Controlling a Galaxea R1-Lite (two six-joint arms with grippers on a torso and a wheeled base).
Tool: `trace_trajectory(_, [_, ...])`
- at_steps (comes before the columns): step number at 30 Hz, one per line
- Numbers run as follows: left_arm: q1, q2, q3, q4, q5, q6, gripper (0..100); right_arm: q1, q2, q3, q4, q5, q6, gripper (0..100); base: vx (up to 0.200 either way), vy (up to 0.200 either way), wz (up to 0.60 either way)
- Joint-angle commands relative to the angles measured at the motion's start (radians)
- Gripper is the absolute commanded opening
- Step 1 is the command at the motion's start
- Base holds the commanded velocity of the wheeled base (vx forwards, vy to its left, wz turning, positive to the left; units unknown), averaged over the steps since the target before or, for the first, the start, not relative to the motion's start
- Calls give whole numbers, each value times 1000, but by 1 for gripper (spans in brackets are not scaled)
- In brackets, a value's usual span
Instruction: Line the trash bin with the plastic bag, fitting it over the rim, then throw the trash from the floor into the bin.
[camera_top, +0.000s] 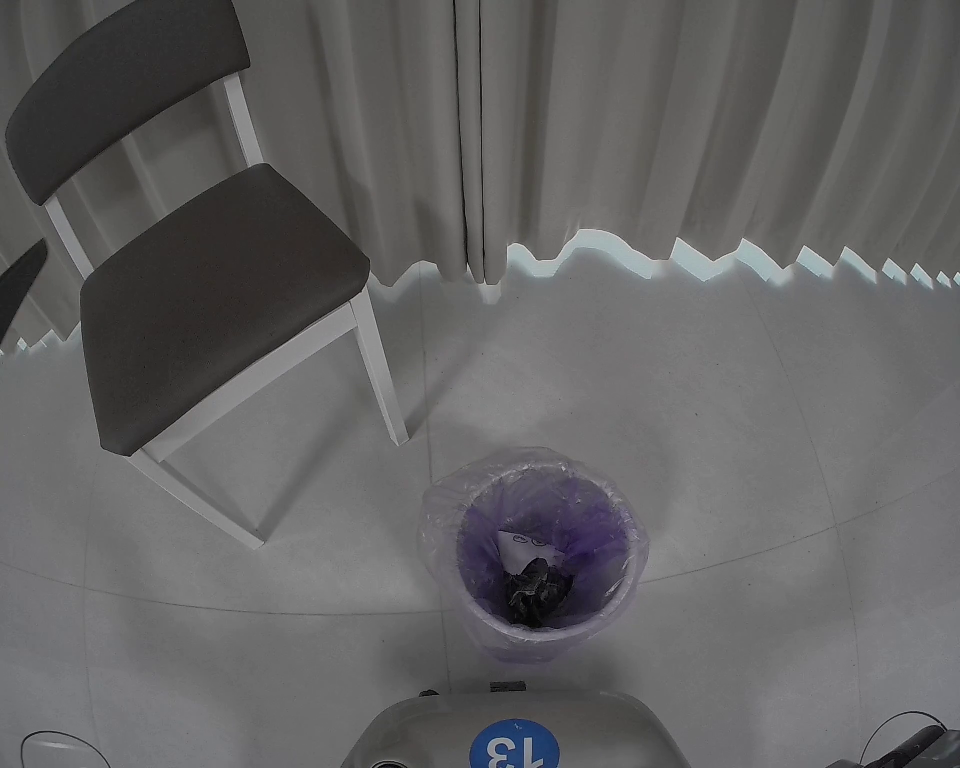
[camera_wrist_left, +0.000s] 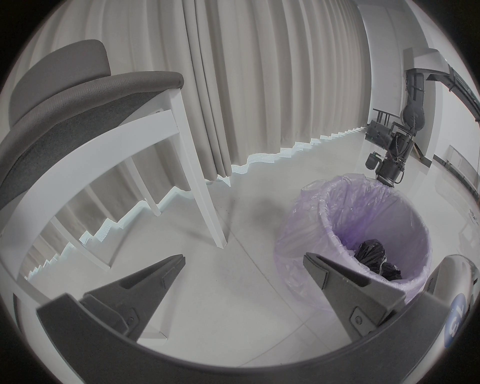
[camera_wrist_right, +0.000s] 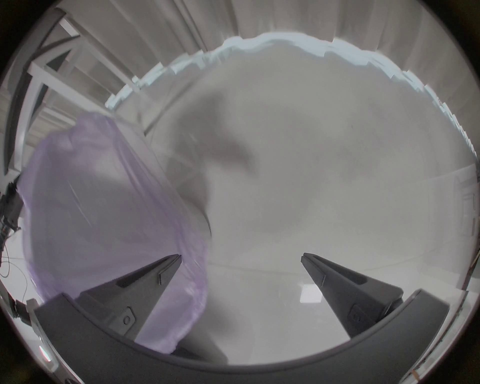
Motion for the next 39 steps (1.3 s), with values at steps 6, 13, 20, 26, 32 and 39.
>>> trace_trajectory(6, [1, -491, -396, 623, 96, -4, 100, 7, -347, -372, 504, 2, 12, 100, 0, 0, 0])
trace_trajectory(13, [-22, -643, -614, 1047, 106, -4, 100, 9, -489, -389, 685, 35, 12, 100, 0, 0, 0])
trace_trajectory(20, [-16, -715, -635, 1130, 135, -3, 100, 23, -631, -317, 788, 41, 12, 100, 0, 0, 0])
trace_trajectory(26, [19, -764, -715, 1288, 128, -18, 100, 72, -778, -199, 799, 49, 11, 100, 0, 0, 0])
trace_trajectory(32, [41, -806, -747, 1384, 123, -20, 100, 67, -847, -97, 828, -9, 17, 100, 0, 0, 0])
trace_trajectory(39, [58, -842, -807, 1686, 135, -95, 100, 67, -847, -61, 843, -89, 129, 100, 0, 0, 0])
